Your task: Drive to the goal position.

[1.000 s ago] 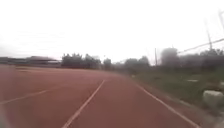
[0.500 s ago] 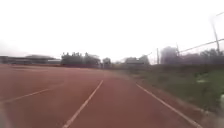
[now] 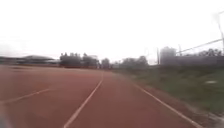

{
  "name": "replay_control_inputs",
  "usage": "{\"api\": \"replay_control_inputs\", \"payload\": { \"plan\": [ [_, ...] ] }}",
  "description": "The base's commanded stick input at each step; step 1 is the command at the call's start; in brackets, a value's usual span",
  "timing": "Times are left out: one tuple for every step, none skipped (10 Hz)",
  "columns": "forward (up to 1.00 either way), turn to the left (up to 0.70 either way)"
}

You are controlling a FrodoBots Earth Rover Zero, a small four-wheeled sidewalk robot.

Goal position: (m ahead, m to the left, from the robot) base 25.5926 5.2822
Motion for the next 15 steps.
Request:
{"api": "replay_control_inputs", "payload": {
  "plan": [
    [0.7,0.0],
    [0.7,0.02],
    [0.7,0.11],
    [0.7,0.04],
    [0.7,-0.02],
    [0.7,-0.08],
    [0.7,-0.14],
    [0.7,-0.14],
    [0.7,-0.02],
    [0.7,0.03],
    [0.7,0.06],
    [0.7,0.1],
    [0.7,0.06],
    [0.7,0.01],
    [0.7,0.01]
  ]
}}
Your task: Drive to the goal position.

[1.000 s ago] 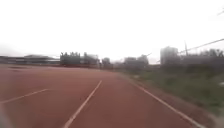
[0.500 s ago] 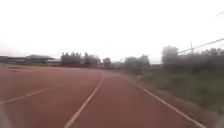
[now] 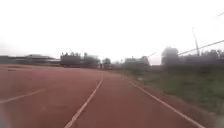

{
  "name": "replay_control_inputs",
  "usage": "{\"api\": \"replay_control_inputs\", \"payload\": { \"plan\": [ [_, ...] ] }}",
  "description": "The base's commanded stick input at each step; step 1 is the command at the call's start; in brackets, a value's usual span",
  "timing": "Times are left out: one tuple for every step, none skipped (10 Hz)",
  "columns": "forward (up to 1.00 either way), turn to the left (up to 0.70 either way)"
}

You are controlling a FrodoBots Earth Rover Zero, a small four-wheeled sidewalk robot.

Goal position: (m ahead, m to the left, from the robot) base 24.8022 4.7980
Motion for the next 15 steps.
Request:
{"api": "replay_control_inputs", "payload": {
  "plan": [
    [0.7,0.02],
    [0.7,0.03],
    [0.7,0.05],
    [0.7,0.05],
    [0.7,-0.07],
    [0.7,-0.27],
    [0.7,0.02],
    [0.7,0.01],
    [0.7,0.0],
    [0.7,0.0],
    [0.7,0.0],
    [0.7,-0.35],
    [0.7,-0.08],
    [0.7,0.03],
    [0.7,0.09]
  ]
}}
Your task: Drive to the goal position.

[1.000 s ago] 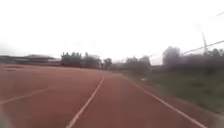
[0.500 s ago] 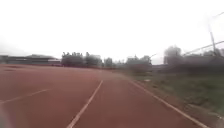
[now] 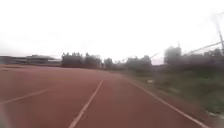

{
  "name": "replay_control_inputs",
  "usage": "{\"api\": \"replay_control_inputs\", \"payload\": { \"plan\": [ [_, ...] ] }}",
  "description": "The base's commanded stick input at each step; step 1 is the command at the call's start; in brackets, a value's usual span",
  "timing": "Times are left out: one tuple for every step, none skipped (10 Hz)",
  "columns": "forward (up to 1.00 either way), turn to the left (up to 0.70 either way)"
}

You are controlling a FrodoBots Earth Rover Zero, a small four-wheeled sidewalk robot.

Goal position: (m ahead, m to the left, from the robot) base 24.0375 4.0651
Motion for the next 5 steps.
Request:
{"api": "replay_control_inputs", "payload": {
  "plan": [
    [0.7,0.12],
    [0.7,0.05],
    [0.7,0.02],
    [0.7,0.11],
    [0.7,-0.35]
  ]
}}
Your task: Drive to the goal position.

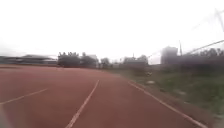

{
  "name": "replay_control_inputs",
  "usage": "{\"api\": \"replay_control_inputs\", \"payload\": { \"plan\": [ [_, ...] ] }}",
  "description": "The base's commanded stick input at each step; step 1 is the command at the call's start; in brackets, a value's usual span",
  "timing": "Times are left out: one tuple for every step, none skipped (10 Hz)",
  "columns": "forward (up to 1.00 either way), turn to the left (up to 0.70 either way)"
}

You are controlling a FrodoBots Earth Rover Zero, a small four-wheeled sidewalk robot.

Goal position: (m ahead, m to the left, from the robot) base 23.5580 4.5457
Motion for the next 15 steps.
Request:
{"api": "replay_control_inputs", "payload": {
  "plan": [
    [0.7,-0.35],
    [0.7,-0.35],
    [0.7,-0.32],
    [0.7,-0.13],
    [0.7,0.0],
    [0.7,0.0],
    [0.7,0.0],
    [0.7,0.0],
    [0.7,0.0],
    [0.7,0.0],
    [0.7,0.0],
    [0.7,0.0],
    [0.7,0.0],
    [0.7,0.0],
    [0.7,0.0]
  ]
}}
